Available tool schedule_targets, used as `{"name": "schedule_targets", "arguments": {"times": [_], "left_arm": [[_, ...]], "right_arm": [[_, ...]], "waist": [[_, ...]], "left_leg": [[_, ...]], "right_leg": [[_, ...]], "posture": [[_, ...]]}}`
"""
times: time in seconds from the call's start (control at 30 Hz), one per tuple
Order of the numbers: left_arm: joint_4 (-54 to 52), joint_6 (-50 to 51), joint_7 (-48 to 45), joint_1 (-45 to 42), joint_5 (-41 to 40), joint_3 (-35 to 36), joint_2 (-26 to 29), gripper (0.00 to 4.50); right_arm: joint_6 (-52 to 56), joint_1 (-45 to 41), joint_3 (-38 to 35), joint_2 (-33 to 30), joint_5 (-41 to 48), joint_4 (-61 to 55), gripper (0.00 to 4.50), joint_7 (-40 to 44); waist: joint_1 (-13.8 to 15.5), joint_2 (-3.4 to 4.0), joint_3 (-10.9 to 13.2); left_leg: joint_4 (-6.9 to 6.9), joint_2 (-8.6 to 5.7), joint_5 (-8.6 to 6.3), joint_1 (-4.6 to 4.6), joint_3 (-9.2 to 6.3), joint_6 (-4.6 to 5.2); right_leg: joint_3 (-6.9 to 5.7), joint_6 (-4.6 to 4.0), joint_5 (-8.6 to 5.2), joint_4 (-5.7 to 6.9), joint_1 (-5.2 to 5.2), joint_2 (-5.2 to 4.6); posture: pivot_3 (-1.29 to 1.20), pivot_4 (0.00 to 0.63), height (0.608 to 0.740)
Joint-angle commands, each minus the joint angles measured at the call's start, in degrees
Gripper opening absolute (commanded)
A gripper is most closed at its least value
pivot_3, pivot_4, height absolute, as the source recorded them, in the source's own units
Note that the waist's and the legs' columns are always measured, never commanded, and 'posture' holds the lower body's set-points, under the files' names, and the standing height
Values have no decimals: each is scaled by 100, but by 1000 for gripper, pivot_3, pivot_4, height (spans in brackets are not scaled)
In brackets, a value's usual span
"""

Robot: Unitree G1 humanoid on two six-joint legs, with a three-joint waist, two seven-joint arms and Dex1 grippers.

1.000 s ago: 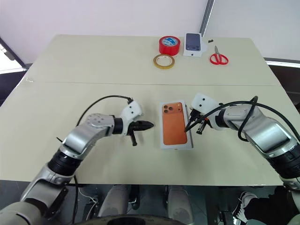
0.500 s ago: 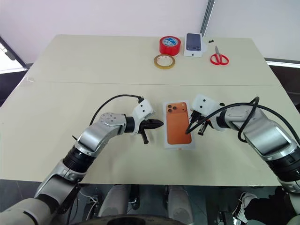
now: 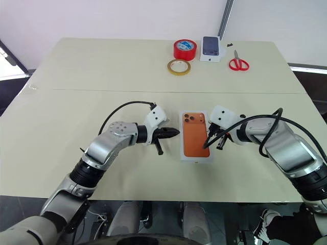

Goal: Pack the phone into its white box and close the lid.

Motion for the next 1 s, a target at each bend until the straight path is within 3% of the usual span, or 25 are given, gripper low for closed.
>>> {"name": "schedule_targets", "arguments": {"times": [0.03,0.3,0.5,0.73,1.0], "left_arm": [[-209,-61,-23,-72,-36,3,-18,0],[121,-32,265,-401,-316,726,-212,0],[751,-292,249,-813,-100,375,-608,0],[1633,-660,3,-981,725,-631,-524,0],[1514,-912,216,-925,556,89,-519,0]], "right_arm": [[-84,4,-244,30,-76,-126,77,59],[-591,379,-1075,-292,255,-88,77,757],[-661,1211,-1673,-397,793,-821,77,1302],[-480,1693,-1265,-209,450,-1124,77,811],[-704,1272,-1498,255,274,-667,77,267]], "waist": [[0,0,0],[18,-1,1],[12,-3,0],[3,-4,-2],[-18,-6,-5]], "left_leg": [[0,-1,0,0,0,0],[2,-1,0,0,-2,0],[7,-4,-3,13,-7,5],[9,-7,-3,17,-12,5],[13,0,-4,17,-15,5]], "right_leg": [[0,0,0,0,0,0],[-1,0,0,1,2,1],[-4,6,-2,-5,26,1],[-7,3,-3,-2,27,5],[-8,3,-3,-2,29,3]], "posture": [[0,150,740],[0,150,740],[0,150,740],[0,150,740],[0,150,740]]}}
